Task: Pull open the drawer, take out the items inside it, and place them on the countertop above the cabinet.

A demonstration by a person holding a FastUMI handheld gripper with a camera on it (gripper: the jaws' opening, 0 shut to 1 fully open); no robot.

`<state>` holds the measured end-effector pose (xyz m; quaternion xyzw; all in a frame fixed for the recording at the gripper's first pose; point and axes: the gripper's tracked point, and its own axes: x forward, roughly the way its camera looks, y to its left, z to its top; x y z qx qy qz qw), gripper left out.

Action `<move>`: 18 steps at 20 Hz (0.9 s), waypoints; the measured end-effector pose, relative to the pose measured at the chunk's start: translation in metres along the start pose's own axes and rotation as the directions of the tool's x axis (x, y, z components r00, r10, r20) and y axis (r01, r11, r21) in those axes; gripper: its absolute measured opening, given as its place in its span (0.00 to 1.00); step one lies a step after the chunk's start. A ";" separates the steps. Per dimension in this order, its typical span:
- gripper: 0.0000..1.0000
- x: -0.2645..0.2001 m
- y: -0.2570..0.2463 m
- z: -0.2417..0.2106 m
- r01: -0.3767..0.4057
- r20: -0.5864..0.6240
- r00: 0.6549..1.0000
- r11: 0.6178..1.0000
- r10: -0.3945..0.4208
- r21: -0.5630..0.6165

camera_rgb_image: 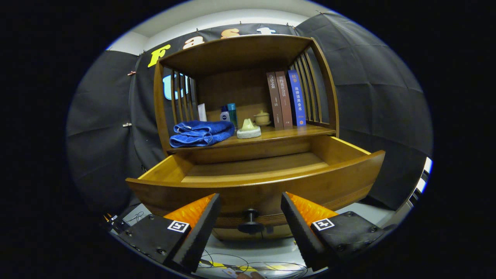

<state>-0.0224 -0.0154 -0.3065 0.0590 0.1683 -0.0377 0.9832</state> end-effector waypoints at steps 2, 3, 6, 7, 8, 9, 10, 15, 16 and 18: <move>1.00 0.006 -0.002 -0.006 0.009 -0.013 1.000 1.000 -0.009 0.003; 0.99 0.009 -0.002 -0.009 0.010 -0.021 1.000 1.000 -0.010 0.004; 0.99 0.011 -0.001 -0.008 0.007 -0.015 1.000 1.000 -0.007 0.003; 0.99 0.011 -0.001 -0.007 0.007 -0.007 1.000 1.000 -0.007 0.003; 0.99 0.011 0.000 -0.007 0.006 -0.009 1.000 1.000 -0.006 0.001; 0.99 0.012 0.000 -0.006 0.006 -0.004 1.000 1.000 -0.006 0.002; 0.99 0.016 -0.001 -0.005 0.006 -0.009 1.000 1.000 -0.006 0.004; 0.99 0.045 0.000 0.013 0.008 0.010 1.000 1.000 -0.008 0.006; 0.99 0.053 0.000 0.019 0.008 0.010 1.000 1.000 -0.008 0.005; 0.99 0.069 0.000 0.020 0.009 0.007 1.000 1.000 -0.009 0.007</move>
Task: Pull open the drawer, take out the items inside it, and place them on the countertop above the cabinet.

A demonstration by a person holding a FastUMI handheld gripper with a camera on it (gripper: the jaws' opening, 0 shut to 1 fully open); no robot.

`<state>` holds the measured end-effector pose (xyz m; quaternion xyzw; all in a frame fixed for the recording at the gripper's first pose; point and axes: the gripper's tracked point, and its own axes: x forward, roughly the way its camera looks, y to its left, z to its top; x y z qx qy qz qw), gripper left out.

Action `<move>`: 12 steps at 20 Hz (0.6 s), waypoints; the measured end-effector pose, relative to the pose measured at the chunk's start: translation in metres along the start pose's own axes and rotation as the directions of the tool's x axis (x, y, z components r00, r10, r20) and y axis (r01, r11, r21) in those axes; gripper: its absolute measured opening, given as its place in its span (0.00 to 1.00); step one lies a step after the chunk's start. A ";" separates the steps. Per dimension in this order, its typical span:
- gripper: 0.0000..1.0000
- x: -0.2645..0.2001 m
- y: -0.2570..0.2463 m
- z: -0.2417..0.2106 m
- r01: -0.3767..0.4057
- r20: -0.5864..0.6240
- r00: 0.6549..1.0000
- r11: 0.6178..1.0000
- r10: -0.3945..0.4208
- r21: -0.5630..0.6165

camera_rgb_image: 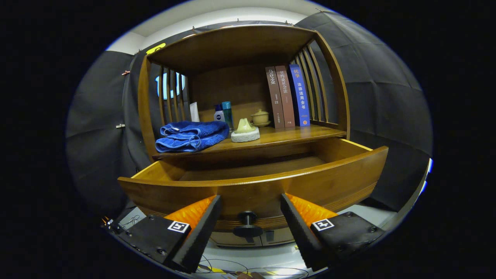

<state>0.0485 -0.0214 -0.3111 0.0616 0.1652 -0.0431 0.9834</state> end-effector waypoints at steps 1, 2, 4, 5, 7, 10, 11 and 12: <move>0.99 0.005 0.000 0.003 0.000 -0.001 1.000 1.000 0.000 -0.002; 0.99 0.013 0.000 0.004 0.001 -0.001 1.000 1.000 -0.001 -0.003; 0.99 0.026 0.000 0.007 0.001 0.000 1.000 1.000 -0.001 -0.003; 0.99 0.033 0.000 0.009 0.002 0.000 1.000 1.000 -0.001 -0.003; 0.99 0.046 0.001 0.011 0.003 0.001 1.000 1.000 -0.003 -0.003; 0.99 0.065 0.001 0.015 0.005 0.008 1.000 1.000 -0.005 -0.004; 0.99 0.070 0.001 0.016 0.005 0.010 1.000 1.000 -0.005 -0.004; 0.99 0.076 0.002 0.017 0.006 0.011 1.000 1.000 -0.006 -0.005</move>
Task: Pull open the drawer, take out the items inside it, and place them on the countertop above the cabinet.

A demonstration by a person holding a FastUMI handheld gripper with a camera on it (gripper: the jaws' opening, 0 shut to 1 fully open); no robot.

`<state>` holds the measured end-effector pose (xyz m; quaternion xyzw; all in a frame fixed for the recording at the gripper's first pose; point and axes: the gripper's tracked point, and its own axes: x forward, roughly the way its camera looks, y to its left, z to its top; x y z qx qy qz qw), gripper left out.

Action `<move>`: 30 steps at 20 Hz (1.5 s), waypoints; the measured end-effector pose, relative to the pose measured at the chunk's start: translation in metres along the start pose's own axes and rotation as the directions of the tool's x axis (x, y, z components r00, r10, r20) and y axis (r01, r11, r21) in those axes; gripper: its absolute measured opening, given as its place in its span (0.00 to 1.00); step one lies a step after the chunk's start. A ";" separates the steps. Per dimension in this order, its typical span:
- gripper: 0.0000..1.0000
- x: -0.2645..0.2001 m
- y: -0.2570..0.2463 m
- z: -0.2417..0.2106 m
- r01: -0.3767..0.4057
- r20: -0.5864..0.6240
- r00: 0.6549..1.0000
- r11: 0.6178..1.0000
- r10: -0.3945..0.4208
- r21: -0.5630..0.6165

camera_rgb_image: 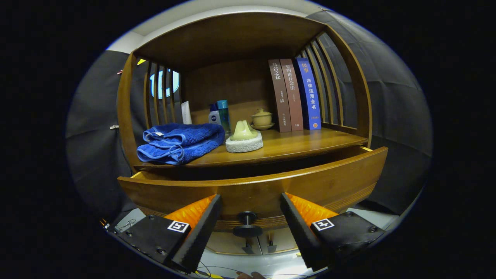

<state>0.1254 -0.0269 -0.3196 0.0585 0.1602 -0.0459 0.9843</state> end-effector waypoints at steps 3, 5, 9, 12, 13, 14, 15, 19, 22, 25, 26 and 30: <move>0.99 0.016 0.001 0.003 0.001 0.003 1.000 1.000 -0.001 -0.003; 0.99 0.026 0.001 0.005 0.001 0.003 1.000 1.000 -0.001 -0.003; 0.99 0.037 0.001 0.009 0.011 0.010 1.000 1.000 -0.011 -0.017; 1.00 0.037 0.001 0.008 0.013 0.020 1.000 1.000 -0.013 -0.012; 1.00 0.037 0.001 0.008 0.014 0.024 1.000 1.000 -0.014 -0.014; 1.00 0.037 0.001 0.007 0.015 0.022 1.000 1.000 -0.014 -0.014; 1.00 0.037 0.001 0.009 0.014 0.025 1.000 1.000 -0.014 -0.012; 1.00 0.037 0.001 0.010 0.018 0.022 1.000 1.000 -0.017 -0.023; 1.00 0.030 -0.001 0.016 0.025 0.032 0.999 1.000 -0.024 -0.019; 0.99 0.016 -0.001 0.021 0.024 0.041 0.999 0.999 -0.023 -0.022; 0.99 0.009 -0.001 0.024 0.023 0.043 0.999 0.999 -0.022 -0.025; 0.99 -0.021 0.008 0.049 0.004 0.075 0.997 1.000 -0.002 -0.031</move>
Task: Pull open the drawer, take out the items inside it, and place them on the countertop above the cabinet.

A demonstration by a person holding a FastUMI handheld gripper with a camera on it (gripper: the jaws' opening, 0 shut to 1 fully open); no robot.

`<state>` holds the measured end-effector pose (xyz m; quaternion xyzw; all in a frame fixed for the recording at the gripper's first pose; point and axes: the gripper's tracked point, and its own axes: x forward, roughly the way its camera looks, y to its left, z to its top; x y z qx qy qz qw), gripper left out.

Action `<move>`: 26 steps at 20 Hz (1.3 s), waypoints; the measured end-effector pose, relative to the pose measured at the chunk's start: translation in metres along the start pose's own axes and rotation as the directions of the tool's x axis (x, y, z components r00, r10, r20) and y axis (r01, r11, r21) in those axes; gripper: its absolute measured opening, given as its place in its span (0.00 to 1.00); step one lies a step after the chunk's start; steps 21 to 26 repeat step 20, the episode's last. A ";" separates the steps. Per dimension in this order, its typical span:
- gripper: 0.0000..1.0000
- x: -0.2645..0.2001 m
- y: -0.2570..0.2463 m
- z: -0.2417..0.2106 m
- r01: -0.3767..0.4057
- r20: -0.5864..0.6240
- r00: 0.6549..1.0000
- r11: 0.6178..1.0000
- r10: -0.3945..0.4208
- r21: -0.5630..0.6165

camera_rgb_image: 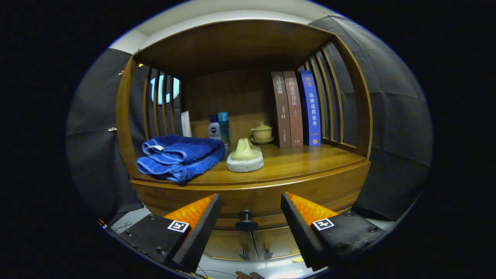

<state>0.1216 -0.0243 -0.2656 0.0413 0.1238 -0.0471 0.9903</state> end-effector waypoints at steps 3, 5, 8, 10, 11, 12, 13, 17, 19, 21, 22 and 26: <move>0.99 -0.024 0.011 0.038 -0.024 0.032 0.999 0.999 0.024 -0.023; 0.99 -0.040 0.019 0.072 -0.037 0.061 0.997 0.998 0.040 -0.046; 0.99 -0.062 0.030 0.124 -0.051 0.087 0.995 0.997 0.055 -0.055; 0.99 -0.072 0.030 0.150 -0.031 0.089 0.995 0.998 0.036 -0.062; 0.99 -0.076 0.033 0.162 -0.032 0.093 0.995 0.997 0.038 -0.065; 0.99 -0.080 0.036 0.173 -0.032 0.097 0.995 0.998 0.038 -0.063; 0.99 -0.085 0.038 0.181 -0.037 0.096 0.994 0.997 0.043 -0.060; 0.99 -0.102 0.046 0.214 -0.076 0.107 0.991 0.996 0.080 -0.041; 0.99 -0.111 0.048 0.226 -0.081 0.125 0.988 0.996 0.087 -0.047; 0.99 -0.115 0.050 0.230 -0.087 0.128 0.987 0.995 0.092 -0.048; 0.99 -0.115 0.050 0.230 -0.087 0.128 0.987 0.995 0.092 -0.048; 0.99 -0.115 0.050 0.230 -0.087 0.128 0.987 0.995 0.092 -0.048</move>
